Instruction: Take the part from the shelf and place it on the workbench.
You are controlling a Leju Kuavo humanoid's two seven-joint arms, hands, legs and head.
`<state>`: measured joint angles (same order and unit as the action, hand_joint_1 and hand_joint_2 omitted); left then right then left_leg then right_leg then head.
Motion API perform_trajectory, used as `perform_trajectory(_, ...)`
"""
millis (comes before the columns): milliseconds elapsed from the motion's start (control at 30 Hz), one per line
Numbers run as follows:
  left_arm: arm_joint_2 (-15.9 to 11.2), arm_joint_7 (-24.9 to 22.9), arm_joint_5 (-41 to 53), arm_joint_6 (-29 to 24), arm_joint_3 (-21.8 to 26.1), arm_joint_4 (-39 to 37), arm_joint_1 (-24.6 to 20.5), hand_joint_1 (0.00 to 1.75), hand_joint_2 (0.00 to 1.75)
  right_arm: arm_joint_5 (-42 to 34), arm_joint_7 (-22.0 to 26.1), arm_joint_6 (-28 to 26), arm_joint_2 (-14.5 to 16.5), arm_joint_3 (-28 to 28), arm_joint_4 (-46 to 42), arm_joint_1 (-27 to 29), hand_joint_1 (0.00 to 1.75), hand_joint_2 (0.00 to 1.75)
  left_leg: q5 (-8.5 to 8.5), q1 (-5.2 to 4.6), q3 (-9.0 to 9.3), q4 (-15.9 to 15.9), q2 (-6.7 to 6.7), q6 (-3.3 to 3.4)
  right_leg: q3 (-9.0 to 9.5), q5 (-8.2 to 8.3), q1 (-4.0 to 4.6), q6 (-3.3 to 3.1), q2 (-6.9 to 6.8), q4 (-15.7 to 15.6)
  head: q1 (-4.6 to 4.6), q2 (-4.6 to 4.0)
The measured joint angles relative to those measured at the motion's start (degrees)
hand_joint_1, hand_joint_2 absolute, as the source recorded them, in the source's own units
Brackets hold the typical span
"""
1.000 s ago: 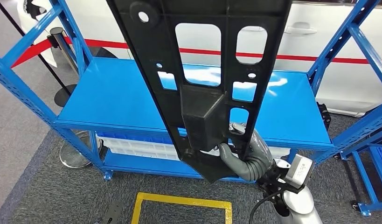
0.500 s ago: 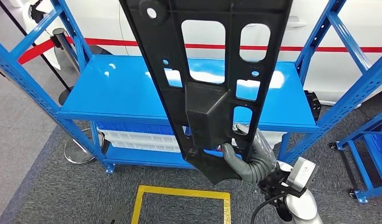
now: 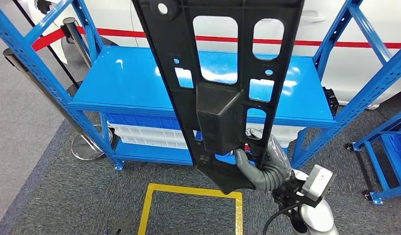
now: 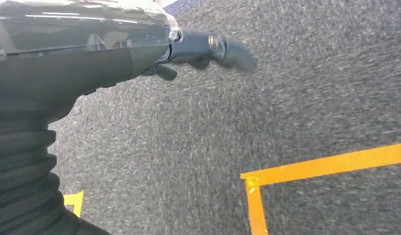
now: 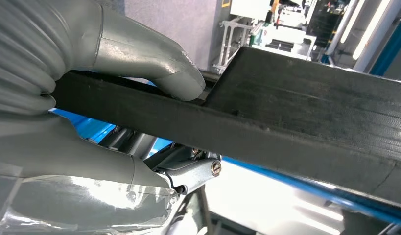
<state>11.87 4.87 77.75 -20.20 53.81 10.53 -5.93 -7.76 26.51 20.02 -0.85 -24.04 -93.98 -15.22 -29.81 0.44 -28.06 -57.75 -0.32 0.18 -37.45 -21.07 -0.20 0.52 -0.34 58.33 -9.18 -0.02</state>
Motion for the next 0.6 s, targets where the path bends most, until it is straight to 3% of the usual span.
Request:
perform_trajectory(67, 0.0, 0.01, 0.01, 0.01, 0.0, 0.0, 0.0, 0.0, 1.75, 0.0, 0.0, 0.01, 0.0, -0.01, -0.01, 0.01, 1.75, 1.75, 0.05, 0.0, -0.02, 0.01, 0.01, 0.05, -0.01, 0.05, 0.02, 0.04, 0.01, -0.03, 0.0, 0.0)
perform_trajectory(100, 0.03, -0.01, 0.0, 0.02, 0.0, 0.0, -0.02, 0.0, 1.75, 0.01, -0.01, 0.01, 0.0, 0.09, -0.03, 0.08, 1.75, 1.75, 0.59, 0.14, -0.42, 0.14, 0.14, 0.43, -0.4, -0.77, -0.01, 0.23, 0.09, 0.4, 0.01, 0.0)
perform_trajectory(133, 0.05, -0.03, 0.01, 0.04, 0.0, 0.0, -0.05, 0.0, 1.75, 0.02, -0.02, 0.01, 0.0, 0.22, -0.06, 0.15, 1.75, 1.75, 1.26, 0.27, -0.97, 0.28, 0.28, 0.88, -0.94, -2.23, -0.06, 0.46, 0.18, 1.34, 0.01, 0.0)
perform_trajectory(167, 0.09, -0.05, 0.01, 0.05, 0.0, 0.0, -0.05, 0.0, 1.75, 0.03, -0.03, -0.01, 0.0, 0.41, -0.09, 0.26, 1.75, 1.75, 2.47, 0.39, -2.27, 0.34, 0.45, 1.29, -2.13, -5.49, -0.19, 0.88, 0.26, 5.5, 0.01, 0.0)
perform_trajectory(200, 0.12, -0.07, 0.02, 0.07, 0.0, 0.0, -0.06, 0.0, 1.75, 0.04, -0.04, -0.02, 0.0, 0.62, -0.13, 0.39, 1.75, 1.75, 4.09, 0.5, -4.34, 0.2, 0.63, 1.57, -1.69, -7.24, -0.39, 1.24, 0.34, 8.37, 0.01, 0.0)
perform_trajectory(267, 0.17, -0.07, 0.06, 0.14, -0.01, 0.0, -0.05, 0.0, 1.75, 0.19, -0.1, -0.09, 0.04, 0.85, -0.31, 0.51, 1.75, 1.75, 6.67, 0.4, -7.98, -0.52, 0.66, 1.07, 3.95, -9.38, -0.51, 1.2, 0.37, 7.25, -0.01, 0.0)
perform_trajectory(300, 0.19, -0.08, 0.09, 0.21, -0.02, 0.0, -0.05, 0.0, 1.75, 0.32, -0.15, -0.15, 0.09, 0.91, -0.47, 0.53, 1.75, 1.75, 7.57, 0.36, -8.97, -0.68, 0.64, 0.66, 7.66, -8.43, -0.39, 0.88, 0.38, 2.83, -0.02, 0.0)
perform_trajectory(333, 0.21, -0.1, 0.13, 0.28, -0.03, 0.0, -0.06, 0.0, 1.75, 0.45, -0.19, -0.23, 0.13, 0.95, -0.64, 0.49, 1.75, 1.75, 8.19, 0.37, -9.18, -0.58, 0.61, 0.28, 9.69, -8.9, -0.17, 0.5, 0.4, -0.36, -0.04, 0.0)
perform_trajectory(400, 0.23, -0.21, 0.17, 0.4, -0.05, 0.0, -0.02, 0.0, 1.75, 0.62, -0.3, -0.34, 0.21, 0.98, -0.87, 0.5, 1.75, 1.75, 9.35, 0.41, -9.29, 0.0, 0.59, -0.53, 9.66, -8.32, -0.06, -0.27, 0.36, -1.59, -0.07, 0.0)
perform_trajectory(433, 0.23, -0.29, 0.17, 0.44, -0.06, 0.0, 0.03, 0.0, 1.75, 0.67, -0.37, -0.36, 0.28, 0.98, -0.92, 0.49, 1.75, 1.75, 9.2, 0.44, -9.53, -0.06, 0.56, -0.85, 9.29, -7.62, -0.15, -0.76, 0.23, -1.94, -0.07, 0.0)
perform_trajectory(467, 0.22, -0.4, 0.15, 0.46, -0.06, 0.0, 0.09, 0.0, 1.75, 0.71, -0.44, -0.36, 0.42, 0.98, -0.97, 0.51, 1.75, 1.75, 7.88, 0.44, -10.01, -0.89, 0.52, -1.09, 8.73, -6.86, -0.28, -1.34, 0.11, -2.21, -0.07, 0.0)
perform_trajectory(500, 0.21, -0.48, 0.11, 0.47, -0.05, 0.0, 0.14, 0.0, 1.75, 0.74, -0.5, -0.36, 0.62, 0.98, -1.02, 0.53, 1.75, 1.75, 5.39, 0.43, -10.7, -2.89, 0.49, -1.25, 8.01, -6.01, -0.41, -1.8, 0.0, -2.47, -0.08, 0.0)
perform_trajectory(567, 0.19, -0.57, 0.04, 0.46, -0.04, 0.0, 0.16, 0.0, 1.75, 0.76, -0.59, -0.33, 0.97, 0.98, -1.08, 0.54, 1.75, 1.75, -0.82, 0.5, -12.3, -9.88, 0.46, -1.42, 6.12, -4.52, -0.24, -2.25, -0.07, -2.37, -0.09, 0.0)
perform_trajectory(600, 0.18, -0.57, 0.03, 0.44, -0.04, 0.0, 0.16, 0.0, 1.75, 0.76, -0.65, -0.3, 1.09, 0.98, -1.09, 0.56, 1.75, 1.75, -2.53, 0.5, -12.77, -13.54, 0.47, -1.54, 5.1, -3.8, -0.16, -2.24, -0.1, -2.25, -0.09, 0.0)
